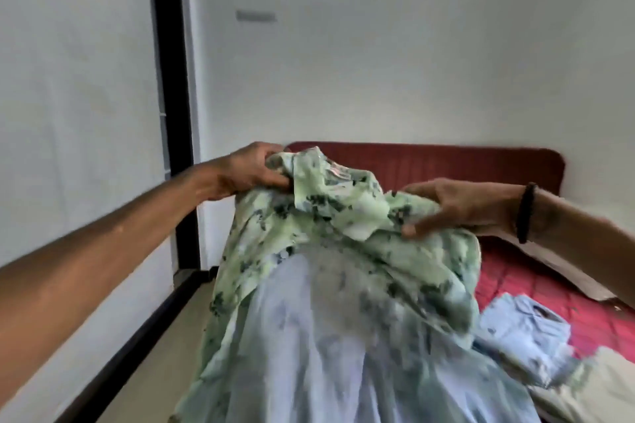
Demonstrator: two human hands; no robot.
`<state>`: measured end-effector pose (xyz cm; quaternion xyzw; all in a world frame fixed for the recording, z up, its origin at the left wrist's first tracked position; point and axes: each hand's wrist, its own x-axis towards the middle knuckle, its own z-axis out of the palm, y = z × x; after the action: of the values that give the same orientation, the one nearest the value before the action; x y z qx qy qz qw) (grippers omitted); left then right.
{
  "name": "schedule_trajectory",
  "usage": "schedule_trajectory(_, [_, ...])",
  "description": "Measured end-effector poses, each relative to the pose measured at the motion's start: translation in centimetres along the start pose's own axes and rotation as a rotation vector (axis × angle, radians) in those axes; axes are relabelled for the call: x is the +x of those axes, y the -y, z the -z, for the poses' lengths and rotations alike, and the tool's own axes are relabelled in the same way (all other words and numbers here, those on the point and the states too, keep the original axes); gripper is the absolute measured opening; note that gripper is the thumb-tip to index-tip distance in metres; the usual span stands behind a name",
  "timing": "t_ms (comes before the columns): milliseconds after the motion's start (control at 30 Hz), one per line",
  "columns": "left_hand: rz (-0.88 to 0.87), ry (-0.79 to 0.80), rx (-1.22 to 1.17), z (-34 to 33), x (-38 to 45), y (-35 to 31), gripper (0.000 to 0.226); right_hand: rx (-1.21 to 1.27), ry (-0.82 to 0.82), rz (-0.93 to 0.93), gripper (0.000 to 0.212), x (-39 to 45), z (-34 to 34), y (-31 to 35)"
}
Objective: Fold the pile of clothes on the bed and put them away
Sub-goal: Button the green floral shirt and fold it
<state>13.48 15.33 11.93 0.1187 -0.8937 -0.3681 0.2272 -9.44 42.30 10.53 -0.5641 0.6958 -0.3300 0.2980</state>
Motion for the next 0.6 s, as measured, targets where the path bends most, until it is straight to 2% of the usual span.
schedule_trajectory(67, [-0.072,-0.014,0.497,1.6,-1.7,-3.6,0.05,-0.442,0.075,-0.152,0.038,-2.3,-0.8,2.3])
schedule_trajectory(100, [-0.118,-0.038,0.754,2.1,-2.3,-5.4,0.056,-0.655,0.028,-0.217,0.046,-3.0,-0.5,3.2])
schedule_trajectory(167, [-0.194,-0.094,1.108,4.3,-3.3,-8.9,0.073,-0.923,-0.249,-0.308,0.066,-4.9,1.4,5.9])
schedule_trajectory(233, [-0.234,-0.167,1.241,6.9,-4.1,-11.7,0.08,-0.906,-0.504,-0.191,0.072,-7.1,4.1,8.3])
schedule_trajectory(267, [-0.24,-0.217,1.237,8.4,-4.5,-13.2,0.079,-0.82,-0.57,-0.114,0.072,-8.3,5.5,9.5])
schedule_trajectory(333, [-0.264,-0.313,1.142,10.3,-5.1,-15.9,0.074,-0.682,-0.581,0.023,0.066,-11.0,7.0,11.2])
schedule_trajectory(400, [-0.315,-0.374,1.06,11.4,-5.0,-16.9,0.073,-0.616,-0.586,0.121,0.052,-12.4,7.5,12.1])
schedule_trajectory(500, [-0.323,-0.531,0.975,11.6,-5.5,-17.6,0.067,-0.592,-0.746,0.224,0.038,-13.3,8.6,12.6])
schedule_trajectory(533, [-0.255,-0.633,0.951,11.1,-5.8,-17.9,0.057,-0.667,-0.801,0.227,0.033,-13.1,9.0,12.6])
schedule_trajectory(600, [-0.095,-0.889,0.951,9.7,-6.3,-19.0,0.015,-0.9,-0.916,0.175,0.016,-12.4,9.1,12.5])
